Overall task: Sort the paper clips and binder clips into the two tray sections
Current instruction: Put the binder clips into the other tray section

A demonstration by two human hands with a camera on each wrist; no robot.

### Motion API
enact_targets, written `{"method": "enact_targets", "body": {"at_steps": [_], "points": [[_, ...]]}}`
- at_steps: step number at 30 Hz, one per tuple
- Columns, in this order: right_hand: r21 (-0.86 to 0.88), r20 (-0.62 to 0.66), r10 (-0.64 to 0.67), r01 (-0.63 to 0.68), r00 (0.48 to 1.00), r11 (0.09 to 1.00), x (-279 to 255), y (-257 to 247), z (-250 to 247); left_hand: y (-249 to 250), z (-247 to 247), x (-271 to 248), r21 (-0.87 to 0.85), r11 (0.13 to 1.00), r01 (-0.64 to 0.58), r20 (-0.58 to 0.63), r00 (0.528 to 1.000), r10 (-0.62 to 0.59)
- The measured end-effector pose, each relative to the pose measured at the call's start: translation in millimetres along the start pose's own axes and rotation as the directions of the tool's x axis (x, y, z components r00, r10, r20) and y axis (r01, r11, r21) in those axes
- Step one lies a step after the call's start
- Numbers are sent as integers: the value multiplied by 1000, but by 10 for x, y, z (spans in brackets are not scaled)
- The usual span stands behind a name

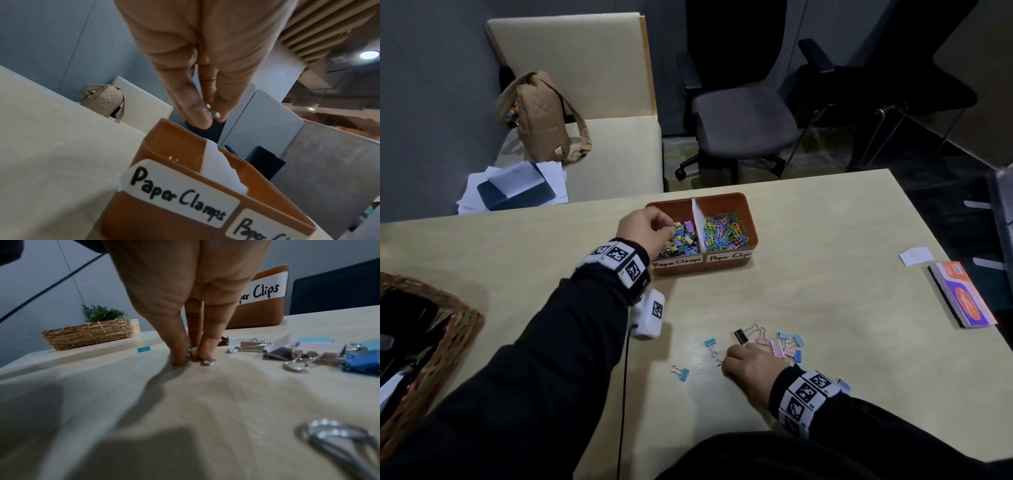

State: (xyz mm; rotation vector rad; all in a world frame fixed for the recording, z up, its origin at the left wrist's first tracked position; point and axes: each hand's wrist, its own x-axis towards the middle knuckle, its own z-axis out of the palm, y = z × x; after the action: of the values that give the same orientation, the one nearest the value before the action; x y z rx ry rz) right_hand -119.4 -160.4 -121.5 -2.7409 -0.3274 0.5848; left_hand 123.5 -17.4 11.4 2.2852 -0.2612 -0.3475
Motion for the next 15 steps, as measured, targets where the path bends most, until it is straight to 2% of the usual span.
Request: {"method": "enact_targets", "body": {"at_steps": [4, 8, 11, 15], "points": [[-2, 9, -2, 2, 1000, 1000, -6, -20, -20, -63, 44, -24, 70, 997, -35, 10, 999, 35], [6, 9, 25, -25, 1000, 1000, 22, -16, 25, -230, 57, -325, 72, 996, -56, 20, 998, 55], [10, -2, 67, -67, 998, 998, 26, -69, 25, -453, 155, -655, 159, 986, -46, 173, 985, 18], [38, -33, 91, -90, 995, 995, 43, -140, -13, -781, 433, -1026, 361, 924, -123, 409, 912, -38]]}}
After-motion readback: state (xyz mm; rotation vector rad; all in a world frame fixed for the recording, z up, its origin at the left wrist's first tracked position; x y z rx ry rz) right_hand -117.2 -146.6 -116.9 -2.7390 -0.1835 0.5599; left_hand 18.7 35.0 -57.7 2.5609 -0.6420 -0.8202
